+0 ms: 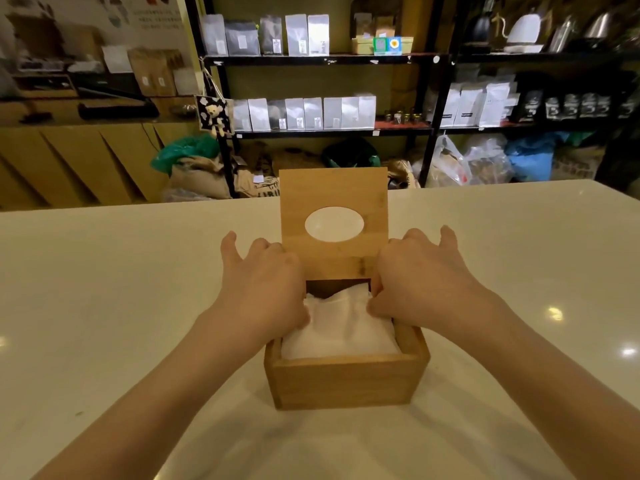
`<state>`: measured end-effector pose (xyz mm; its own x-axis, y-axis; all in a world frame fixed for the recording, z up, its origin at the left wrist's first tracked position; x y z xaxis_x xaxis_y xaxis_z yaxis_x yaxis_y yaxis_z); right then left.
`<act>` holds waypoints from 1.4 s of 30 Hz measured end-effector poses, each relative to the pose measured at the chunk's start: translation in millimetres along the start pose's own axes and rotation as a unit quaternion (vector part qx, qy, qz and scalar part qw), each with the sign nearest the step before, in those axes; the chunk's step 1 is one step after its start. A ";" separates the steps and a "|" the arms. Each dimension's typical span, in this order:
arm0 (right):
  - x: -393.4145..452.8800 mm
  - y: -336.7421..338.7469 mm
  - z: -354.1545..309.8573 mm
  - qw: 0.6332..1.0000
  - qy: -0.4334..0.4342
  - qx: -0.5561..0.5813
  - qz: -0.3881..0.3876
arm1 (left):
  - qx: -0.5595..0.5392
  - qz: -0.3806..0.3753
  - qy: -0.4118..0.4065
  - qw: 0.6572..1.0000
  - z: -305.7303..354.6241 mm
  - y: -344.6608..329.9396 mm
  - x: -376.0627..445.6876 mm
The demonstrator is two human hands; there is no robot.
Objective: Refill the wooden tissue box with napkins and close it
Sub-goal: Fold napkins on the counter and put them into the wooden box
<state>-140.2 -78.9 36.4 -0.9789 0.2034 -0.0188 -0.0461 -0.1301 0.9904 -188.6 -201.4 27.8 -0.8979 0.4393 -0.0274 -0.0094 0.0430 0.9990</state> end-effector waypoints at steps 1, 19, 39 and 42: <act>-0.4 -0.3 -0.8 1.000 0.001 -0.010 0.006 | 0.004 0.004 0.001 1.000 0.5 -0.7 -1.6; -26.5 1.4 5.6 0.984 0.050 0.101 -0.136 | -0.175 -0.131 0.031 0.975 -10.1 3.0 -22.0; -45.6 0.2 -0.4 0.954 0.033 0.244 -0.170 | -0.167 -0.128 0.074 0.975 -6.7 -12.3 -38.5; -46.4 -1.7 -2.5 0.954 0.018 0.245 -0.169 | -0.160 -0.098 0.102 0.977 -4.4 -12.9 -41.3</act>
<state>-95.2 -90.5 35.2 -0.9311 0.1183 -0.3451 -0.2709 0.4090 0.8714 -153.4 -224.0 16.2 -0.9340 0.2606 -0.2443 -0.2977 -0.1895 0.9357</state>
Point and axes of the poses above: each hand's wrist, its own x-axis towards the middle knuckle, its own y-axis out of the back of the hand, z = x × y, the point moved 6 cm from there along x, towards the middle knuckle, and after that the axes turned 4 degrees about -x, right-handed, at the moved point
